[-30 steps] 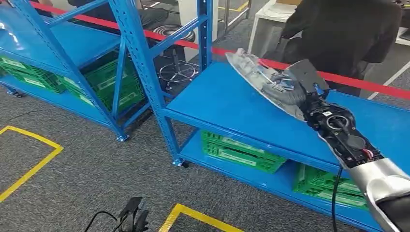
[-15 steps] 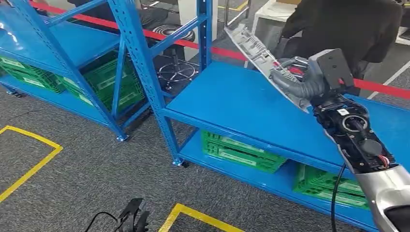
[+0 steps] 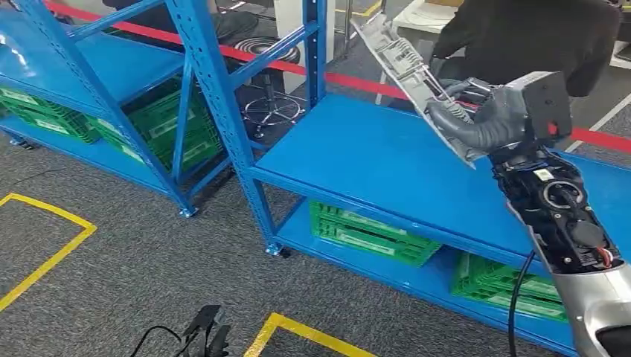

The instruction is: Take the parts from the cabinet and place them on the table.

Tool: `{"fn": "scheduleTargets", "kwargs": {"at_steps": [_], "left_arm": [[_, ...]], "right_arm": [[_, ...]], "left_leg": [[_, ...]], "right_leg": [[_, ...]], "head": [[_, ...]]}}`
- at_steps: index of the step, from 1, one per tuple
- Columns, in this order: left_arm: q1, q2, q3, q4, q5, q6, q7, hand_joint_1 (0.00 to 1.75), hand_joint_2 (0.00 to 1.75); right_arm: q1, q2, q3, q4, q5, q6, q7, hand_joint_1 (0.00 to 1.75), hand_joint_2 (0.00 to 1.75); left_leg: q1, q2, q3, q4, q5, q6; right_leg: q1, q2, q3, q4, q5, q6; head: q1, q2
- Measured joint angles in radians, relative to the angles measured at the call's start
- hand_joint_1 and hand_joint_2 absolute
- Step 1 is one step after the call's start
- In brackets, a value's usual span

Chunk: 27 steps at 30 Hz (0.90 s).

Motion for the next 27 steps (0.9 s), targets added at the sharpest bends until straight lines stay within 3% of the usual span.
{"fn": "scheduleTargets", "kwargs": {"at_steps": [14,15,20,27], "left_arm": [[-0.005,-0.003,-0.004,0.0,0.0,0.0,0.003,0.0,0.0],[-0.005,-0.003,-0.004,0.0,0.0,0.0,-0.001,0.0,1.75],[-0.006,-0.003,-0.005,0.0,0.003,0.001,-0.073,0.0,1.75],[-0.024,-0.003,-0.017,0.0,-0.02,0.035,-0.116,0.0,1.75]], "right_arm": [[0.022,0.018,-0.024,-0.032,-0.031,0.016,-0.032,1.75,1.75],[0.022,0.019,-0.024,-0.032,-0.028,0.016,-0.034,1.75,1.75],[0.023,0.024,-0.023,-0.036,-0.008,0.013,-0.035,1.75,1.75],[0.028,0.025,-0.024,-0.055,0.001,-0.008,-0.027,1.75,1.75]], "left_leg": [[0.0,0.0,-0.001,0.0,0.0,0.0],[0.0,0.0,-0.001,0.0,0.0,0.0],[0.0,0.0,-0.001,0.0,0.0,0.0],[0.0,0.0,-0.001,0.0,0.0,0.0]], "right_leg": [[0.0,0.0,0.001,0.0,0.0,0.0],[0.0,0.0,0.001,0.0,0.0,0.0],[0.0,0.0,0.0,0.0,0.0,0.0],[0.0,0.0,0.0,0.0,0.0,0.0]], "head": [[0.0,0.0],[0.0,0.0],[0.0,0.0],[0.0,0.0]]}}
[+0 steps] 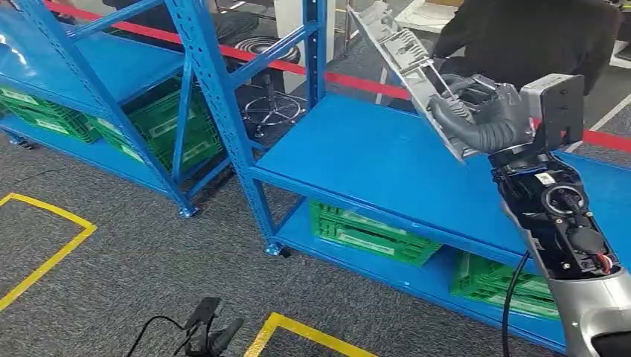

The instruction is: Take the parts from the cabinet and place them on the table.

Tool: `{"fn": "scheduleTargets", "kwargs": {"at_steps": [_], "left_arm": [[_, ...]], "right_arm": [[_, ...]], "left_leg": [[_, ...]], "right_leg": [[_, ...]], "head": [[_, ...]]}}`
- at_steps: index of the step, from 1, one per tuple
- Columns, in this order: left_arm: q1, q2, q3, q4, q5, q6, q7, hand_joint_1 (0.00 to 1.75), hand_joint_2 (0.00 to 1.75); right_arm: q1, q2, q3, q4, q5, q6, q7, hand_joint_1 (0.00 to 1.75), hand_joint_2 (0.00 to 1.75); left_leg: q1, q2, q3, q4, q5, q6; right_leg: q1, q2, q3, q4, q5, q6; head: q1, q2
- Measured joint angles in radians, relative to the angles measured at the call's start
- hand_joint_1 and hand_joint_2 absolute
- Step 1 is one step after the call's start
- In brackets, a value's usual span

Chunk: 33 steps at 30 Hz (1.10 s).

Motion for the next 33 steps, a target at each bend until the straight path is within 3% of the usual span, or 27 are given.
{"fn": "scheduleTargets", "kwargs": {"at_steps": [6,13,14,15,16,24,33], "left_arm": [[-0.017,-0.003,-0.006,0.0,-0.012,0.054,-0.029,0.0,1.75],[-0.024,-0.006,-0.011,0.0,-0.014,0.061,-0.03,0.0,1.75],[-0.024,-0.006,-0.011,0.0,-0.016,0.062,-0.031,0.0,0.0],[-0.025,-0.006,-0.011,0.0,-0.016,0.065,-0.034,0.0,0.0],[-0.025,-0.006,-0.011,0.0,-0.016,0.066,-0.035,0.0,1.75],[-0.033,-0.006,-0.011,0.0,-0.008,0.048,-0.035,0.0,1.75],[-0.041,-0.007,-0.011,0.0,-0.009,0.097,-0.033,0.0,1.75]], "right_arm": [[0.004,0.0,0.0,-0.01,0.0,-0.001,0.003,1.75,1.75],[0.004,0.0,0.001,-0.01,0.0,-0.001,0.003,1.75,1.75],[0.004,0.0,0.001,-0.01,0.0,-0.001,0.003,1.75,1.75],[0.004,0.0,0.001,-0.01,0.0,-0.002,0.003,1.75,1.75],[0.004,0.0,0.001,-0.01,0.0,-0.003,0.003,1.75,1.75],[0.006,0.0,0.0,-0.017,0.003,-0.016,0.004,1.75,1.75],[0.009,0.0,0.0,-0.024,0.015,-0.021,0.005,1.75,1.75]], "left_leg": [[0.0,0.0,0.0,0.0,0.0,0.0],[0.0,0.0,0.0,0.0,0.0,0.0],[0.0,0.0,0.0,0.0,0.0,0.0],[0.0,0.0,0.0,0.0,0.0,0.0],[0.0,0.0,0.0,0.0,0.0,0.0],[0.0,0.0,0.0,0.0,0.0,0.0],[0.0,0.0,0.0,0.0,0.0,0.0]], "right_leg": [[0.0,0.0,0.0,0.0,0.0,0.0],[0.0,0.0,0.0,0.0,0.0,0.0],[0.0,0.0,0.0,0.0,0.0,0.0],[0.0,0.0,0.0,0.0,0.0,0.0],[0.0,0.0,0.0,0.0,0.0,0.0],[0.0,0.0,0.0,0.0,0.0,0.0],[0.0,0.0,0.0,0.0,0.0,0.0]], "head": [[0.0,0.0],[0.0,0.0],[0.0,0.0],[0.0,0.0],[0.0,0.0],[0.0,0.0],[0.0,0.0]]}}
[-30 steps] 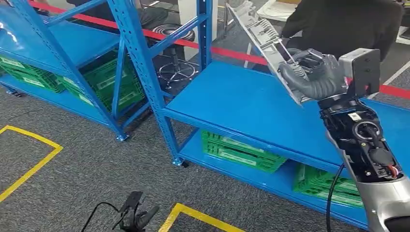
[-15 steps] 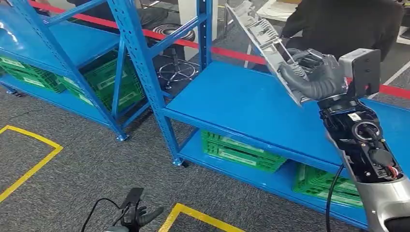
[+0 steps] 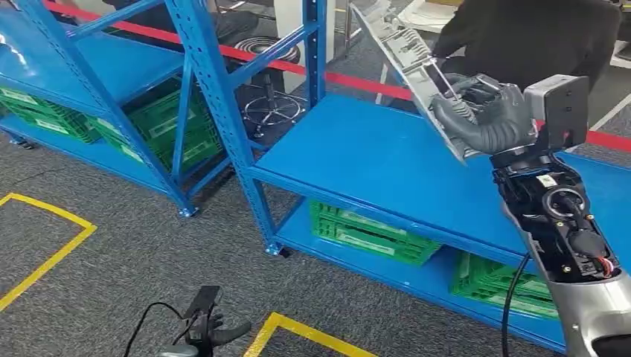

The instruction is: Take the parts from the cabinet and place them on the table.

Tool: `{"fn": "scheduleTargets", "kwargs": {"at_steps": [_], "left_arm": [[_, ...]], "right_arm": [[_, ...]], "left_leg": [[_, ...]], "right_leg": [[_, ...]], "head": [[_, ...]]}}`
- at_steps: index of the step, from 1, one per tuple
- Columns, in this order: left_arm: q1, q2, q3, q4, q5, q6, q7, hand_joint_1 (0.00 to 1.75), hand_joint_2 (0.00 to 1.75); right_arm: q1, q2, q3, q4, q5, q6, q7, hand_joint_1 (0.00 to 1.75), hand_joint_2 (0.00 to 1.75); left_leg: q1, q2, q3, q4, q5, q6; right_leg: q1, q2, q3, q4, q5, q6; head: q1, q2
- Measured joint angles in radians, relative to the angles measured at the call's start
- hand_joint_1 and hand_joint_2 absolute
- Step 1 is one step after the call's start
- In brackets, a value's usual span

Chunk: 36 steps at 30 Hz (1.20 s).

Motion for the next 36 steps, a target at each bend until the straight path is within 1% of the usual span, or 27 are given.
{"fn": "scheduleTargets", "kwargs": {"at_steps": [7,12,20,23,27,36], "left_arm": [[0.0,0.0,0.0,0.0,0.0,-0.009,0.018,0.0,1.75],[0.003,0.001,0.0,0.0,0.002,-0.046,0.048,0.0,1.75],[0.003,0.002,0.0,0.0,0.003,-0.052,0.05,0.0,1.75],[0.004,0.002,0.0,0.0,0.01,-0.063,0.066,0.0,1.75],[0.012,0.004,0.0,0.0,0.015,-0.09,0.071,0.0,1.75],[0.024,0.007,0.0,0.0,0.016,-0.102,0.084,0.0,1.75]], "right_arm": [[0.0,0.0,0.0,0.0,0.002,0.0,0.0,1.75,1.75],[0.0,0.0,0.0,0.0,0.002,0.001,0.0,1.75,1.75],[0.0,0.0,0.0,0.0,0.002,0.001,0.0,1.75,1.75],[0.0,0.0,0.0,0.0,0.002,0.001,0.0,1.75,1.75],[0.0,0.0,0.0,0.001,0.002,0.005,0.0,1.75,1.75],[0.0,0.0,0.0,0.002,0.002,0.02,-0.003,1.75,1.75]], "left_leg": [[0.0,0.0,0.0,0.0,0.0,0.0],[0.0,0.0,0.0,0.0,0.0,0.0],[0.0,0.0,0.0,0.0,0.0,0.0],[0.0,0.0,0.0,0.0,0.0,0.0],[0.0,0.0,-0.001,0.0,0.0,0.0],[0.0,0.0,-0.001,0.0,0.0,0.0]], "right_leg": [[0.0,0.0,0.0,0.0,0.0,0.0],[0.0,0.0,0.0,0.0,0.0,0.0],[0.0,0.0,0.0,0.0,0.0,0.0],[0.0,0.0,0.0,0.0,0.0,0.0],[0.0,0.0,0.0,0.0,0.0,0.0],[0.0,0.0,-0.001,0.0,0.0,0.0]], "head": [[0.0,0.0],[0.0,0.0],[0.0,0.0],[0.0,0.0],[0.0,0.0],[0.0,0.0]]}}
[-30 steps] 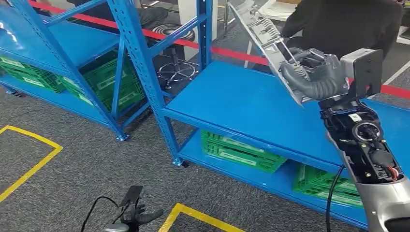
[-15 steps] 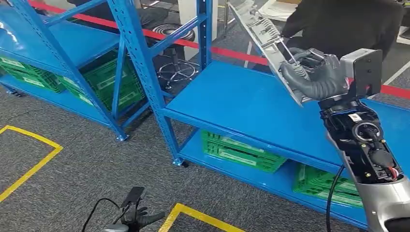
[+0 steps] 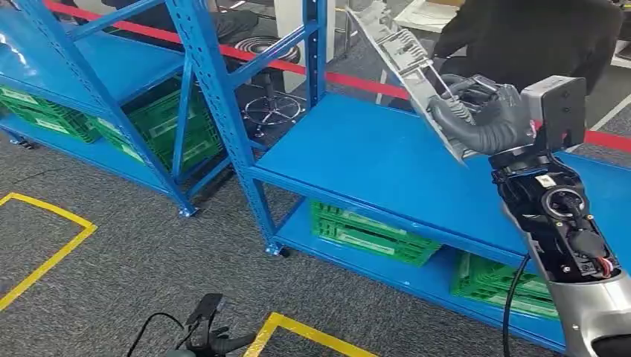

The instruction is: Take the parts from the cabinet and place them on the table.

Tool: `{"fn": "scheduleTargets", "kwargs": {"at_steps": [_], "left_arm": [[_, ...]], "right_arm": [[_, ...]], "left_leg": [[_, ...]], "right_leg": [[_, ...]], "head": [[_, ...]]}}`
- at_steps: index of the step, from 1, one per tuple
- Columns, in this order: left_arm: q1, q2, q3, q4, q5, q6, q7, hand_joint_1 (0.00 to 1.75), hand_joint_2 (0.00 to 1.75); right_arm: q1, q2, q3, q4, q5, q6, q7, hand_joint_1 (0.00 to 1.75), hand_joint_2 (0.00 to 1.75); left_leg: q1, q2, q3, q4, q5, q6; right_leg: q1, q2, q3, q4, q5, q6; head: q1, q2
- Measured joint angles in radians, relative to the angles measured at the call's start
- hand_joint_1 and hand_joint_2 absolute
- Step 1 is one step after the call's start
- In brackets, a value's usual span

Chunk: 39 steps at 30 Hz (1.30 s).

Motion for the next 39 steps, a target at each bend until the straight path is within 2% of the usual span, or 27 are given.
{"fn": "scheduleTargets", "kwargs": {"at_steps": [7,18,31,39], "left_arm": [[0.0,0.001,-0.001,0.0,-0.003,-0.01,0.0,0.0,1.75],[0.001,0.002,-0.016,0.0,-0.009,-0.041,0.007,0.0,1.75],[0.005,0.003,-0.016,0.001,0.002,-0.039,0.01,0.0,1.75],[0.015,0.008,-0.016,0.001,0.005,-0.031,-0.003,0.0,1.75]], "right_arm": [[0.0,0.0,0.0,0.008,0.011,0.003,0.001,1.75,1.75],[-0.063,0.0,0.036,0.055,0.123,-0.017,0.073,1.75,1.75],[-0.108,0.0,0.08,0.114,0.134,0.0,0.085,1.75,1.75],[-0.175,0.025,0.129,0.198,0.142,0.021,0.087,1.75,1.75]], "left_leg": [[-0.001,0.0,0.0,0.0,0.0,0.0],[-0.003,0.0,-0.001,0.0,0.0,0.0],[-0.003,-0.001,-0.003,0.0,0.0,0.0],[-0.003,-0.002,-0.003,0.0,0.001,0.0]], "right_leg": [[0.0,0.0,0.0,0.0,0.0,0.0],[0.0,0.0,-0.001,0.0,0.0,0.0],[0.0,-0.001,-0.002,0.0,0.0,0.0],[0.0,-0.001,-0.002,0.0,0.0,0.0]], "head": [[0.0,0.0],[0.0,0.0],[0.0,0.0],[0.0,0.0]]}}
